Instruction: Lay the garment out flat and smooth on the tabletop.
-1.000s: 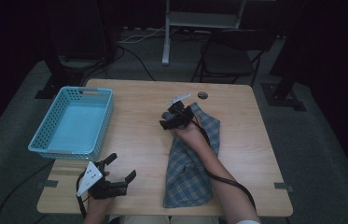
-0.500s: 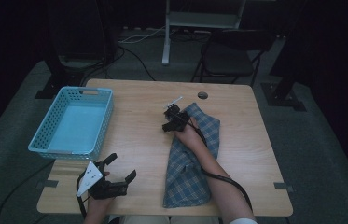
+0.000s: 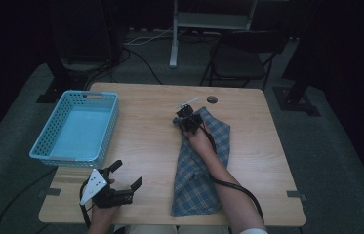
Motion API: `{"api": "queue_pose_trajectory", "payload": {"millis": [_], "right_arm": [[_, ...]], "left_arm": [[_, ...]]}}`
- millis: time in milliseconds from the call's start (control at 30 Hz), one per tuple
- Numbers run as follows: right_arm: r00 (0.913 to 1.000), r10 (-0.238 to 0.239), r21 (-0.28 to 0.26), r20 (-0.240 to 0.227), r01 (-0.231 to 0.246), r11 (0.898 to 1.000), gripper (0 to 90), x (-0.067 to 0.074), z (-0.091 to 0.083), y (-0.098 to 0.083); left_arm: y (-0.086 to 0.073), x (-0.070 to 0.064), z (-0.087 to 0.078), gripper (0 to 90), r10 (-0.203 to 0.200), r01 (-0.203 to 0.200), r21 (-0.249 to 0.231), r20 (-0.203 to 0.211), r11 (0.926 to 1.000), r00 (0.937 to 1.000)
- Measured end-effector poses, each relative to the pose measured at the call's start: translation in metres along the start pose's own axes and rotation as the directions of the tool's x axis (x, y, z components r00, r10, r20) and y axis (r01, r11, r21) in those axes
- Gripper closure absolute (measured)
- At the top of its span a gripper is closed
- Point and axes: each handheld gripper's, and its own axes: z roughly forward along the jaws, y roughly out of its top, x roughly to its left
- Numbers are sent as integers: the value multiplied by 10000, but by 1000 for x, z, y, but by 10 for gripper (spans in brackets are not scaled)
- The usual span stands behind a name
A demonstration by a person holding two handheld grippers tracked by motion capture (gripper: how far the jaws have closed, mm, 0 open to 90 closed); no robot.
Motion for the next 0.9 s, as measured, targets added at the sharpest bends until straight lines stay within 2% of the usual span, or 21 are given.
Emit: {"api": "queue_pose_trajectory", "payload": {"millis": [100, 333, 533, 733, 900], "right_arm": [[9996, 145, -424, -244, -155, 9990, 865, -4, -14, 2], [9987, 360, -1351, -358, -406, 9900, 867, -13, -53, 2], [9989, 459, -1849, -69, -463, 9817, 867, -27, -88, -5], [9935, 1071, -2339, 374, -955, 9676, 866, -52, -123, -28], [9804, 1748, -2755, 906, -1440, 9504, 865, -79, -152, -62]], "left_arm": [[0, 0, 0, 31, 2, -2, 4, -2, 10000, 10000], [0, 0, 0, 31, 4, -4, -5, -21, 10000, 10000], [0, 0, 0, 31, 2, -2, -1, -53, 10000, 10000], [0, 0, 0, 31, -20, 20, -7, -70, 10000, 10000], [0, 0, 0, 31, -20, 20, 10, -93, 10000, 10000]]}}
